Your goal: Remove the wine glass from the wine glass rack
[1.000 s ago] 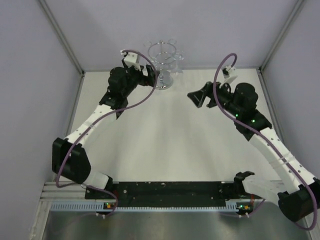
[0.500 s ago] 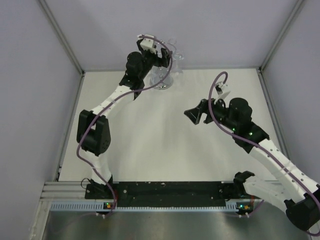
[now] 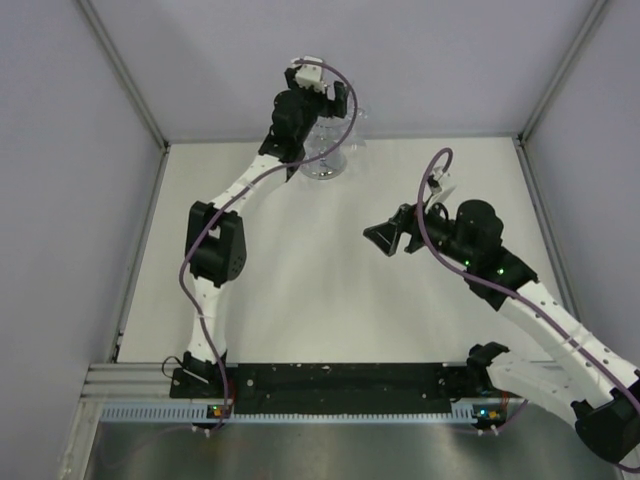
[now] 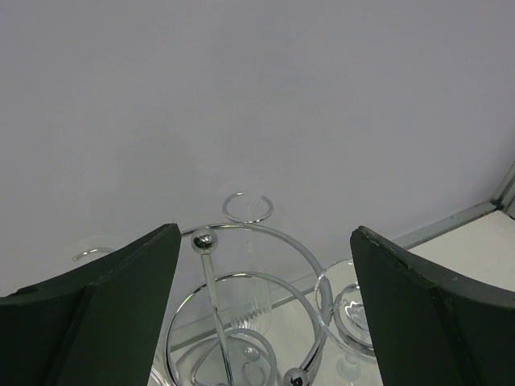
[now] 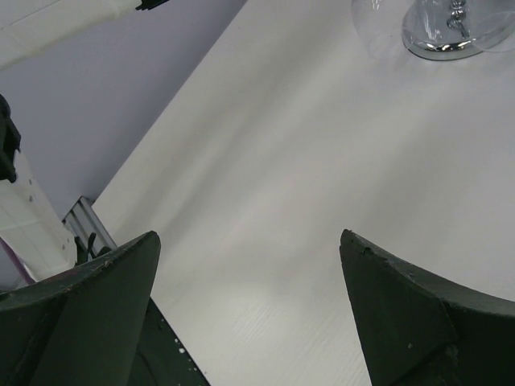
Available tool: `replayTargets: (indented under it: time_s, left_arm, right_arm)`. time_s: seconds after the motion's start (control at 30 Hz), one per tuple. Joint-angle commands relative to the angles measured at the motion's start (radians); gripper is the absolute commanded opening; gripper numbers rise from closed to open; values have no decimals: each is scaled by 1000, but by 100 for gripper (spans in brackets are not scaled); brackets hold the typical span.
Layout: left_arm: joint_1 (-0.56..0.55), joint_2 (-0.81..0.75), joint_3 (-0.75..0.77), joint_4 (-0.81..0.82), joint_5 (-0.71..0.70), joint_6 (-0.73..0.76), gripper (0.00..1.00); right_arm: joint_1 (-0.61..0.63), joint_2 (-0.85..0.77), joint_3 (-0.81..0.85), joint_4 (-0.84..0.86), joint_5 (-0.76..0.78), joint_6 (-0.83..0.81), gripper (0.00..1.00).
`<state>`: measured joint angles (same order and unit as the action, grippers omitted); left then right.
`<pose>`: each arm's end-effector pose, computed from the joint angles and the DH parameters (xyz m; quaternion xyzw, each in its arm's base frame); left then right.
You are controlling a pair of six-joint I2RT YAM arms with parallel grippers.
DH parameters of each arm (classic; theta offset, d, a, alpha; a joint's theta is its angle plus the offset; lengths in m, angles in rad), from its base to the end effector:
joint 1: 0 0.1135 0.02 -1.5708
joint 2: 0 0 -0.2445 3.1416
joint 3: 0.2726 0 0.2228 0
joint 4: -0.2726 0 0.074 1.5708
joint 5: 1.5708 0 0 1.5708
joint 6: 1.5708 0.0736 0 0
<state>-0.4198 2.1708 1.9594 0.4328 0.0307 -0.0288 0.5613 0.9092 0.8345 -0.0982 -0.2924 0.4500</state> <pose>0.4779 -0.2158 0.3613 0.1331 0.6104 -0.1830 0.7591 0.1839 0.1407 0.3254 -0.1357 0.7510 0.4059 0.5029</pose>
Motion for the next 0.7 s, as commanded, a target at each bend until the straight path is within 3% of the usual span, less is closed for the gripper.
replayTargets:
  time_s: [0.0, 0.43, 0.57, 0.67]
  left_arm:
    - [-2, 41, 102, 8, -60, 45, 93]
    - [1, 168, 242, 14, -103, 75, 87]
    - [6, 202, 274, 24, -106, 69, 81]
    - [10, 221, 302, 23, -100, 61, 70]
  right_arm:
    - [17, -24, -9, 55, -19, 10, 93]
    - [23, -15, -12, 69, -37, 13, 93]
    - [22, -13, -15, 72, -42, 15, 93]
    - [25, -12, -18, 77, -44, 15, 93]
